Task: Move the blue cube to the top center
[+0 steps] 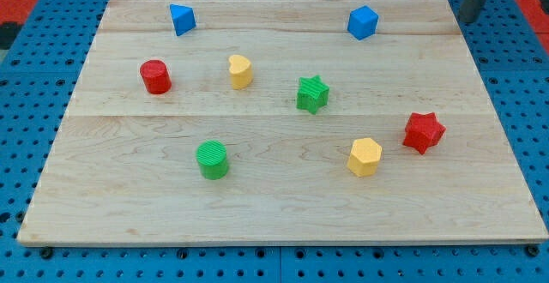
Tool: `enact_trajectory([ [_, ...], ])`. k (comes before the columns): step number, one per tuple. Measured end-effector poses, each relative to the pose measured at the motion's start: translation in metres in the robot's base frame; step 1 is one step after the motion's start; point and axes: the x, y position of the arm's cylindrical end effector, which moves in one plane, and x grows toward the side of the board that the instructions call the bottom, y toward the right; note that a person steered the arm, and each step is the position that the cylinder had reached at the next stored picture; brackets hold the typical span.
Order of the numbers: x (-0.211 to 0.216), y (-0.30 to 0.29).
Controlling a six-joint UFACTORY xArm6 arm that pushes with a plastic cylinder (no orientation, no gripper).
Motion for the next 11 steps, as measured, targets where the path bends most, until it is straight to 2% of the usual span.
enact_trajectory([
  [1,0.026,-0.019],
  [3,0.025,-0.024],
  [4,0.015,-0.083],
  [5,0.007,-0.172],
  [6,-0.002,-0.194],
  [7,-0.002,-0.247],
  [8,-0.003,-0.241],
  [9,0.047,-0.185],
  [10,0.142,-0.122],
  [11,0.139,-0.154],
])
